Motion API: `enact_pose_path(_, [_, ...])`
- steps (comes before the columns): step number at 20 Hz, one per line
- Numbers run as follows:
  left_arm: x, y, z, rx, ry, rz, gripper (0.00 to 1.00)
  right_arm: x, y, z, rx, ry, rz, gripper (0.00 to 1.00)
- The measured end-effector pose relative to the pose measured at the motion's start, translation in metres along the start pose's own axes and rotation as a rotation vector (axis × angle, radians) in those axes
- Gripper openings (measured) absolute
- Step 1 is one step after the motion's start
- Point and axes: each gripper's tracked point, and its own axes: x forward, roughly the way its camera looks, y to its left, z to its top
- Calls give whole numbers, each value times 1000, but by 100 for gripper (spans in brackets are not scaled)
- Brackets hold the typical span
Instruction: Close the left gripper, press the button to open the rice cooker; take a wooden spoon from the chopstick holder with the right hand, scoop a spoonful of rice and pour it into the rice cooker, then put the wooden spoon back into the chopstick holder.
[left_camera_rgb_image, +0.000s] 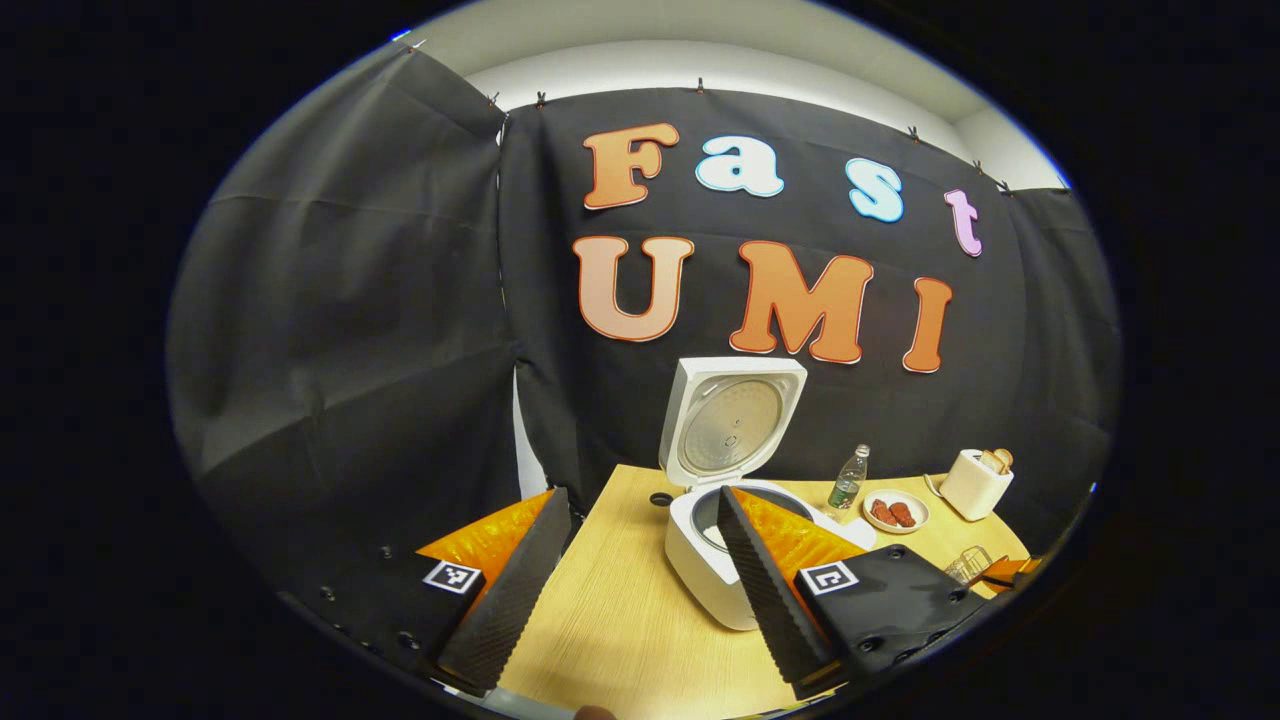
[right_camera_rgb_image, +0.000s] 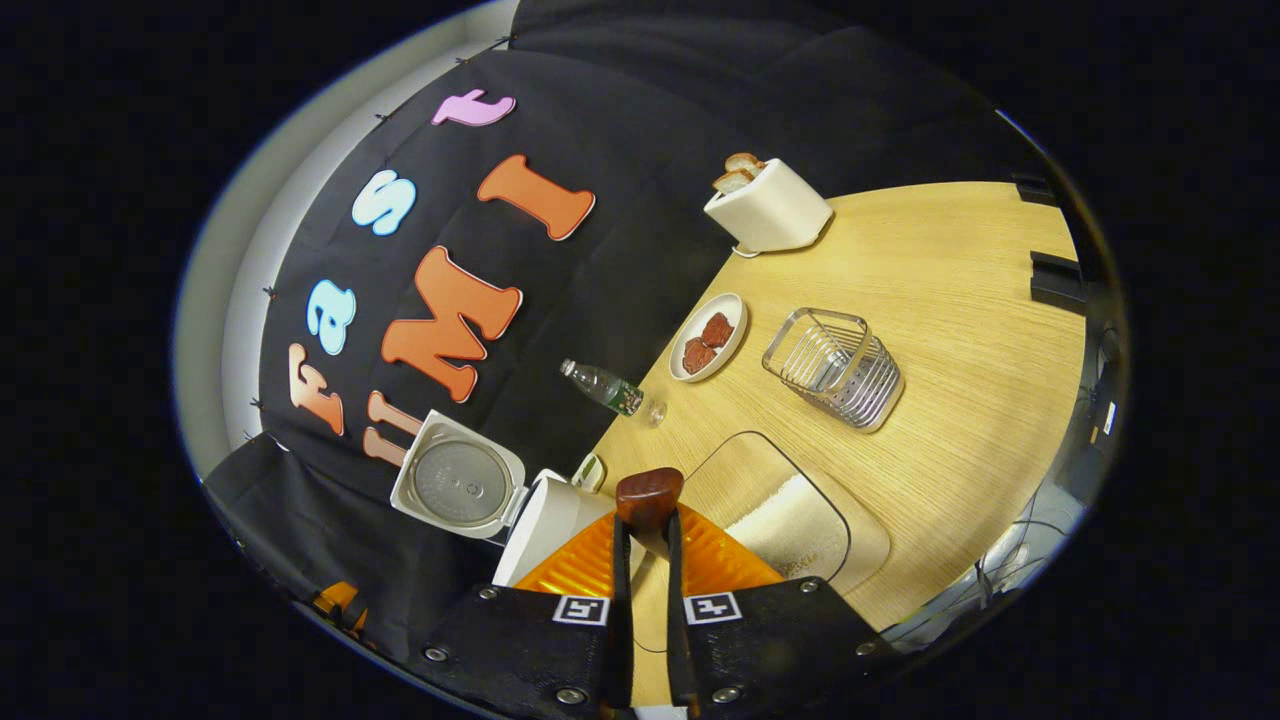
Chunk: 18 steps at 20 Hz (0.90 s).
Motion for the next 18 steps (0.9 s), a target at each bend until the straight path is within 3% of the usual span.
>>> enact_pose_path(11, [8, -2, 5, -9, -11, -13, 100, -12, 32, 29, 60, -65, 42, 13])
enact_pose_path(18, [15, 6, 8, -15, -14, -9, 100, -15, 80, 50, 140, -101, 127, 13])
